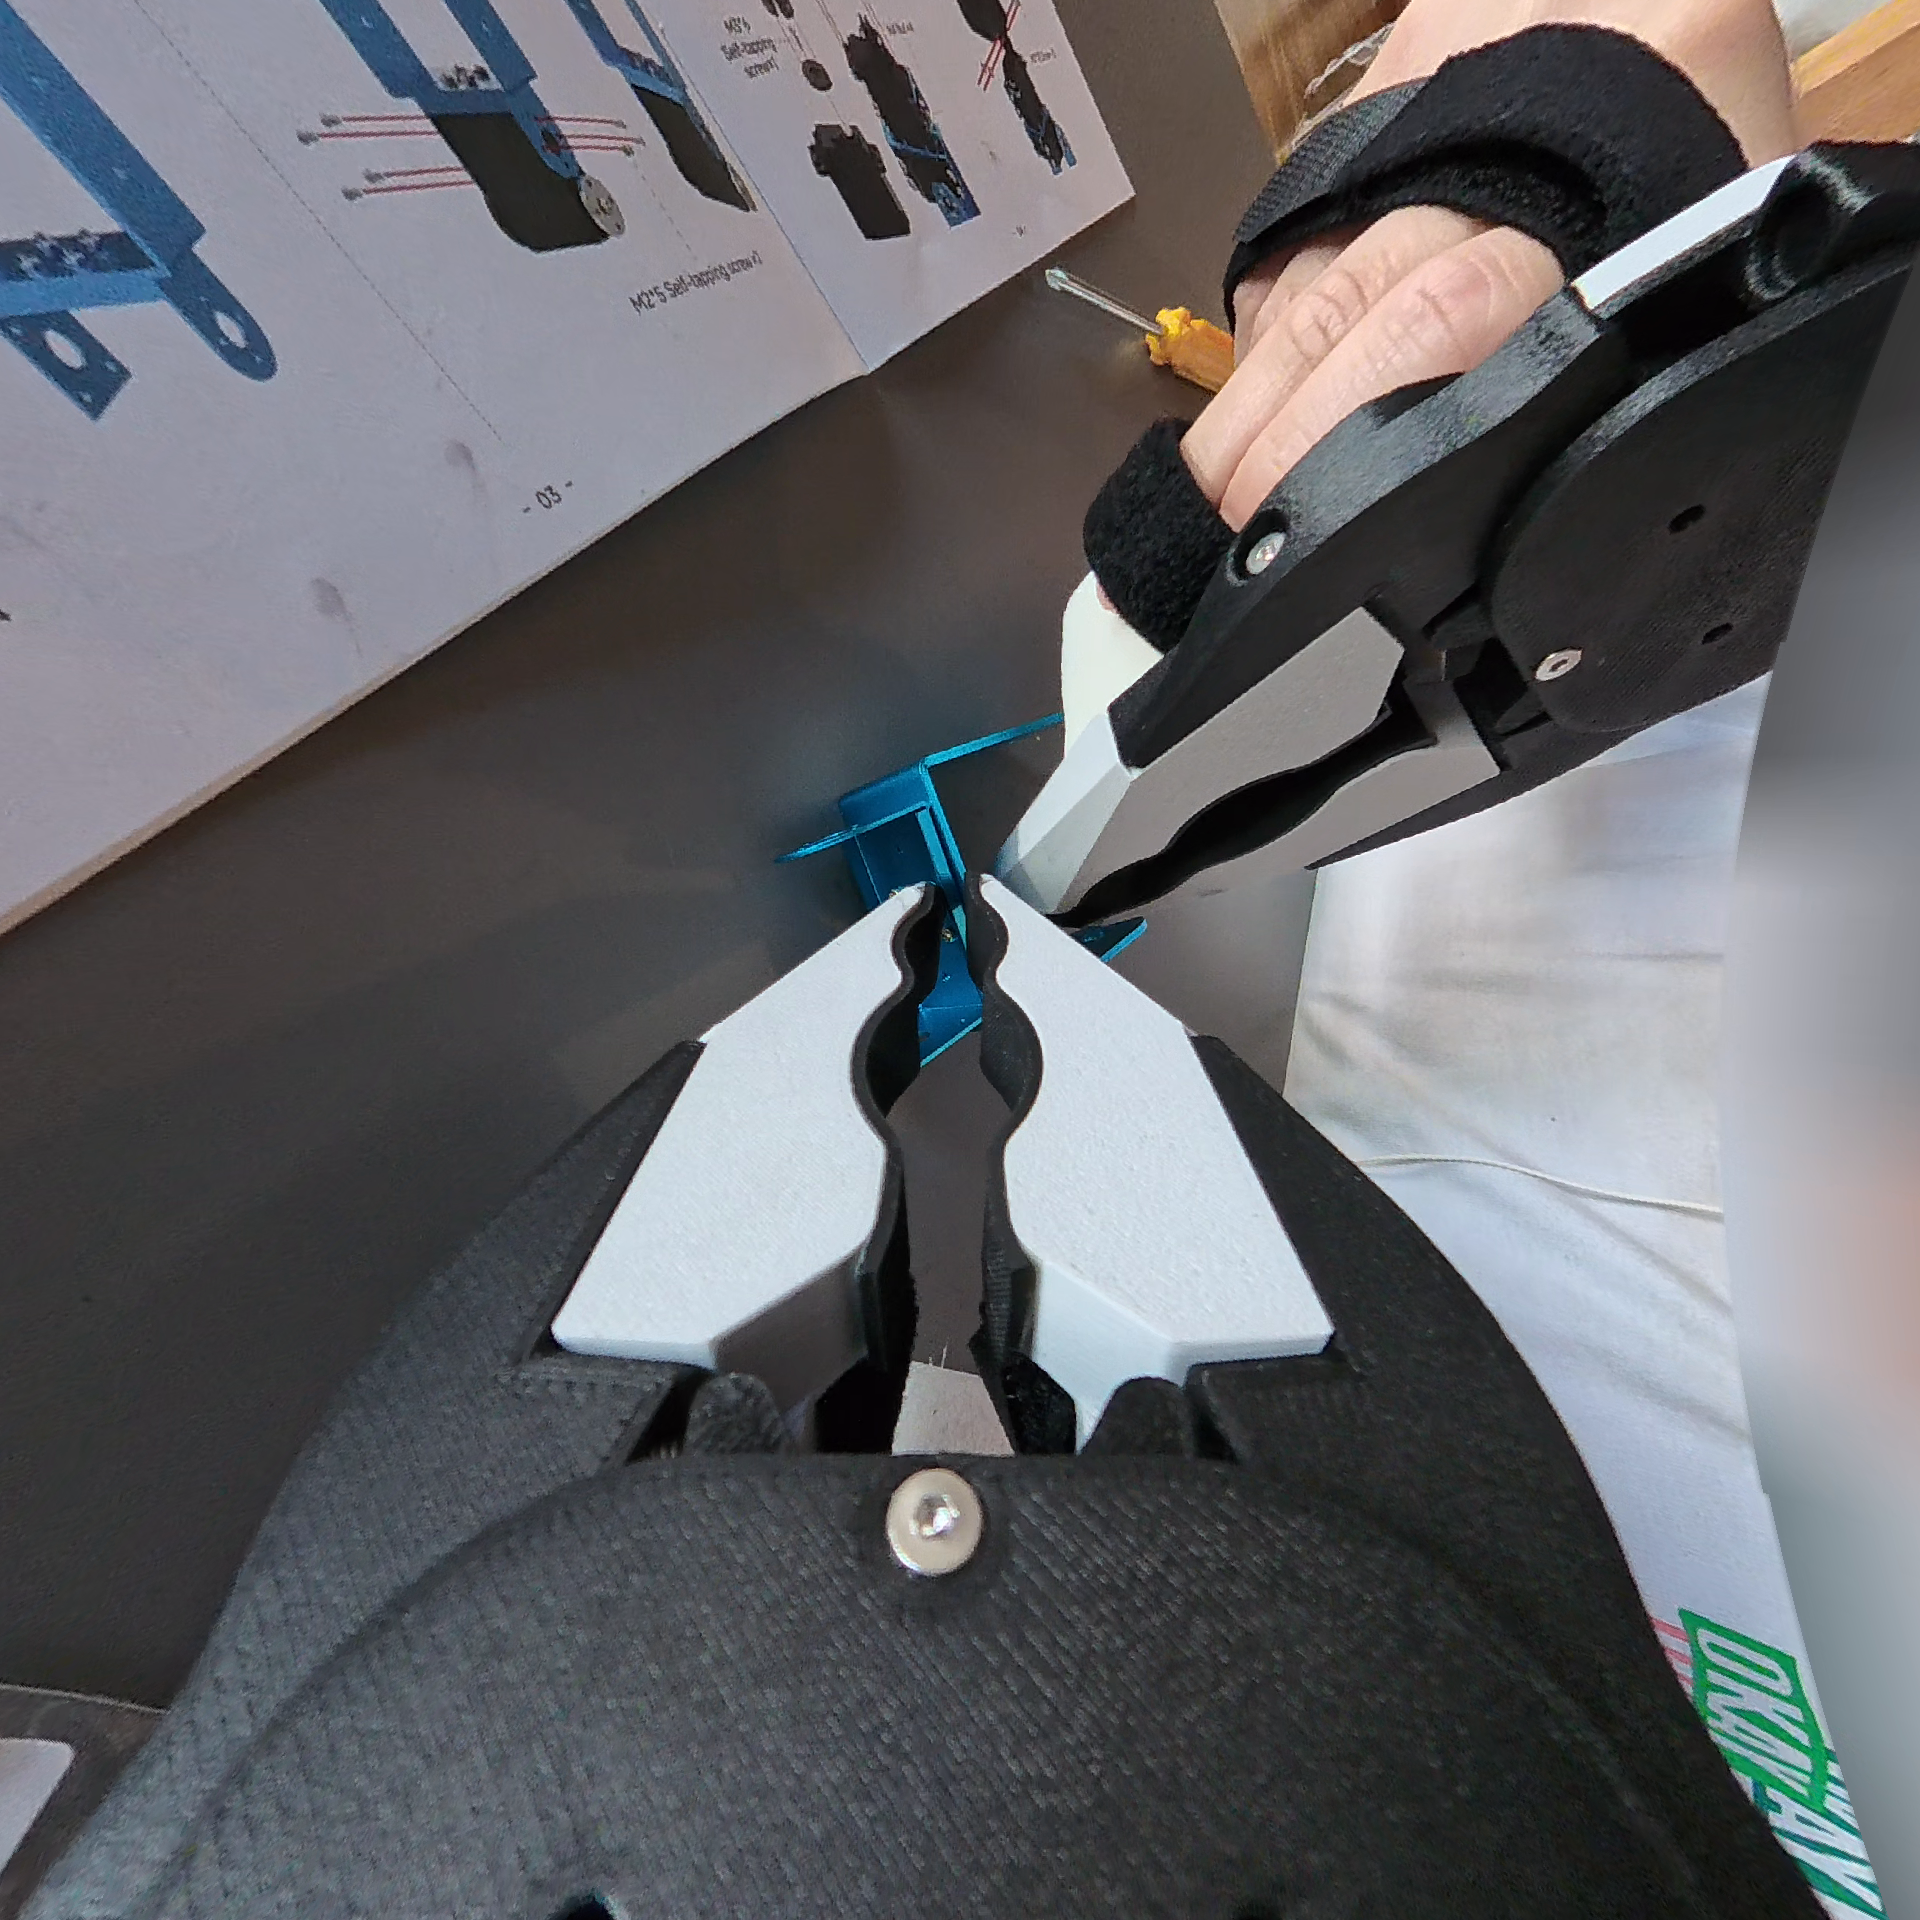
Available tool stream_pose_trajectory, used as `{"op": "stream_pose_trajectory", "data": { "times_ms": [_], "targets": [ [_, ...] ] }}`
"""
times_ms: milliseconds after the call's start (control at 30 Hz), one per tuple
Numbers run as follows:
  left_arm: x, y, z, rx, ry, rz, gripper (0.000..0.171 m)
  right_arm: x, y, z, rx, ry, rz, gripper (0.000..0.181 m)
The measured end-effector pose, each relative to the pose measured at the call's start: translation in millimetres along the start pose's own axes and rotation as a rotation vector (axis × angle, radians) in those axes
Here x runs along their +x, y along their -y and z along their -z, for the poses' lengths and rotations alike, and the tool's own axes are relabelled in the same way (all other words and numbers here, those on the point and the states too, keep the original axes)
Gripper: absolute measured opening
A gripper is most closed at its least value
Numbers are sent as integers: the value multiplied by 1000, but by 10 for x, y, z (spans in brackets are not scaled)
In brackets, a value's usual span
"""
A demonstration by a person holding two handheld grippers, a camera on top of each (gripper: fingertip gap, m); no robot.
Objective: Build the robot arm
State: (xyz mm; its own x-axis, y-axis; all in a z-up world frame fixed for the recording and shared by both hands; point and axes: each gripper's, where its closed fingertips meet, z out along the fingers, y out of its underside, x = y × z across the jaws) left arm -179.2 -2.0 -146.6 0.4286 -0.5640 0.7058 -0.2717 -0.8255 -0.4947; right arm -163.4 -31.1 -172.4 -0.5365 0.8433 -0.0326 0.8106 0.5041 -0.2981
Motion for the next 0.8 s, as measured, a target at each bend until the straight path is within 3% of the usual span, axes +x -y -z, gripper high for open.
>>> {"op": "stream_pose_trajectory", "data": {
  "times_ms": [633,800],
  "targets": [
    [0,1,-2,0,-4,3,3,17,-10,3,-20,4,8,7],
    [2,0,-4,0,-5,3,3,-5,-26,5,-52,19,82,8]
  ]
}}
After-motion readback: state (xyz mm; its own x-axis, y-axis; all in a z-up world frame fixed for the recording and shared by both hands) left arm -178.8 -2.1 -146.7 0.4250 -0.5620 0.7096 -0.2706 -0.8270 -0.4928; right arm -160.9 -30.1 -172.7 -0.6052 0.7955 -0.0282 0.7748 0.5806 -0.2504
